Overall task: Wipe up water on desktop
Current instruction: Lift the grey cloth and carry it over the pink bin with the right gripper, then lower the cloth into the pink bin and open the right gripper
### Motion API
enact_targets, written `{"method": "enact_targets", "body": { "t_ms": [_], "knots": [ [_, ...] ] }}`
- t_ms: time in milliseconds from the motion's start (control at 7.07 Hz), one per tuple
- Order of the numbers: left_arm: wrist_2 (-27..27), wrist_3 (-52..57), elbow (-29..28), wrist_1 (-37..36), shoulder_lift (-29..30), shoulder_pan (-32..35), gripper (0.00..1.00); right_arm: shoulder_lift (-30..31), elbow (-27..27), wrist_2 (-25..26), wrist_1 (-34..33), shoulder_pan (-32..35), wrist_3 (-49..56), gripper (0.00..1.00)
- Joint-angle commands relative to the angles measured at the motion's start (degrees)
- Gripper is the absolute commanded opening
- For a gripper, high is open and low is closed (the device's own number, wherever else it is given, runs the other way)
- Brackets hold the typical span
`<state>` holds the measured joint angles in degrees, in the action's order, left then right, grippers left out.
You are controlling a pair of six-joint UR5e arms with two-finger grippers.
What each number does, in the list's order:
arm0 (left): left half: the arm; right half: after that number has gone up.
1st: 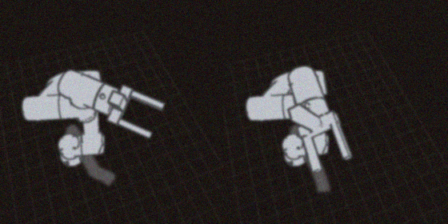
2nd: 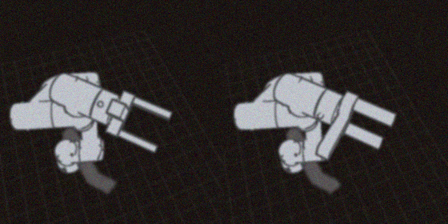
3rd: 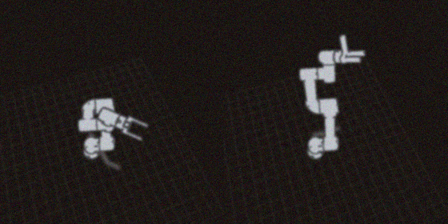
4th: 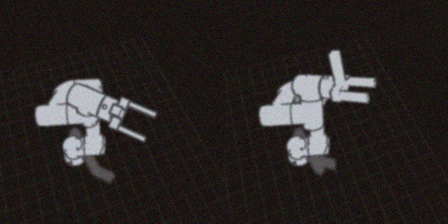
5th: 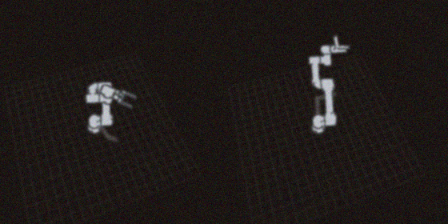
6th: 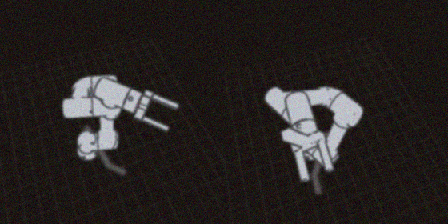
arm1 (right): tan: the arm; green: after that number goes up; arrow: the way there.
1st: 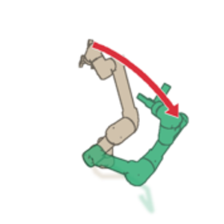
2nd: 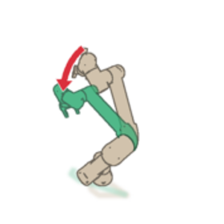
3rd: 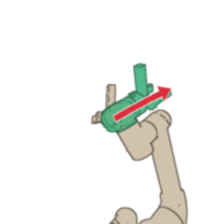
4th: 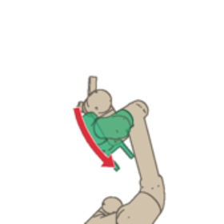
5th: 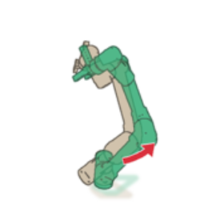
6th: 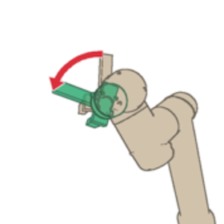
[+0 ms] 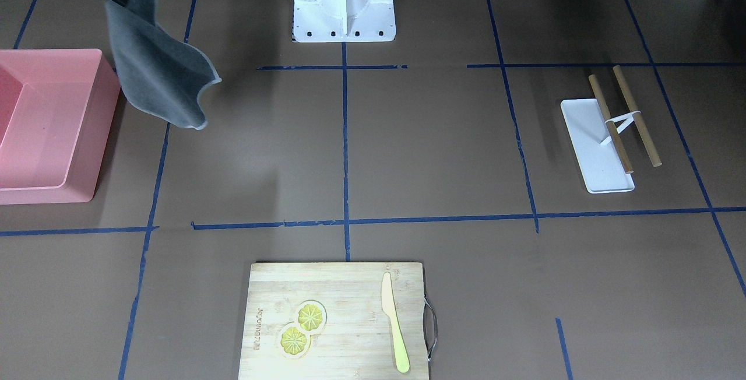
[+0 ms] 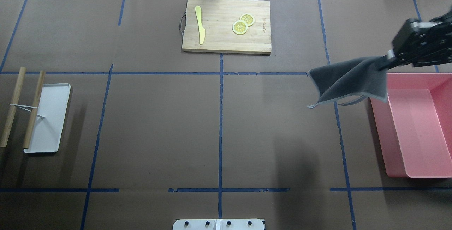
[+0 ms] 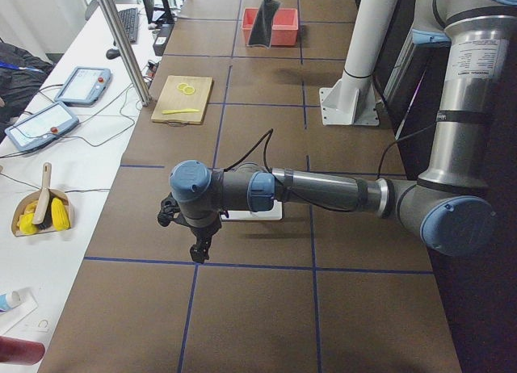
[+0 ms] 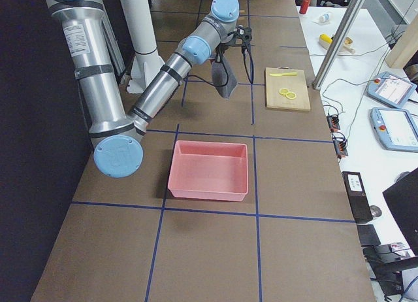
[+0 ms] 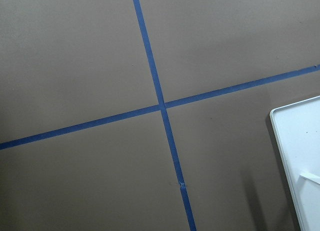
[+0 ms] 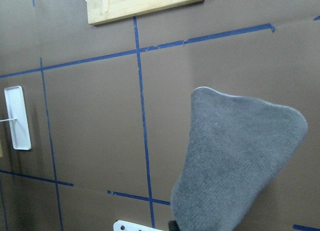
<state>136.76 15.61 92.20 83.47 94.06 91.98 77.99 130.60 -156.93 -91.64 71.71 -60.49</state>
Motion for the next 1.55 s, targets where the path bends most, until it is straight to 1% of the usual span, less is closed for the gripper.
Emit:
{"method": "enact_targets", "body": {
  "t_ms": [0,141,283,424,565,707,848,1131,1272,1414],
  "knots": [
    [0.00,0.03,0.00,0.03,-0.19,0.04,1.00,6.36,1.94,0.11,0.23,7.54,1.07,0.02],
    [-0.09,0.12,0.00,0.29,-0.19,0.04,1.00,9.17,2.12,8.13,0.23,7.22,2.81,0.04],
    [-0.09,0.03,0.00,0.90,-0.28,0.04,1.00,15.99,2.03,13.35,0.23,7.13,13.10,0.04],
    [-0.09,0.03,0.00,0.99,-0.37,0.04,1.00,24.15,1.42,16.10,0.06,8.17,27.38,0.04],
    [-0.09,0.03,0.00,0.99,-0.46,0.04,1.00,28.23,-0.76,16.39,0.14,9.22,35.36,0.04],
    [-0.17,0.03,-0.17,0.91,-0.54,0.04,1.00,29.14,-3.13,16.56,0.14,9.58,38.39,0.05],
    [-0.17,0.03,-0.79,0.82,-0.63,0.48,1.00,29.24,-3.85,18.31,0.14,9.50,39.56,0.07],
    [-0.09,0.12,-2.63,0.99,-0.72,0.57,1.00,28.54,-3.77,19.03,0.14,9.41,39.66,0.14],
    [-0.09,0.12,-2.72,0.99,-0.72,0.57,1.00,28.45,-3.77,19.03,0.14,9.41,39.66,0.15],
    [-0.09,0.12,-2.73,0.99,-0.72,0.57,1.00,28.36,-3.86,18.94,0.23,9.41,39.66,0.50]
  ]
}}
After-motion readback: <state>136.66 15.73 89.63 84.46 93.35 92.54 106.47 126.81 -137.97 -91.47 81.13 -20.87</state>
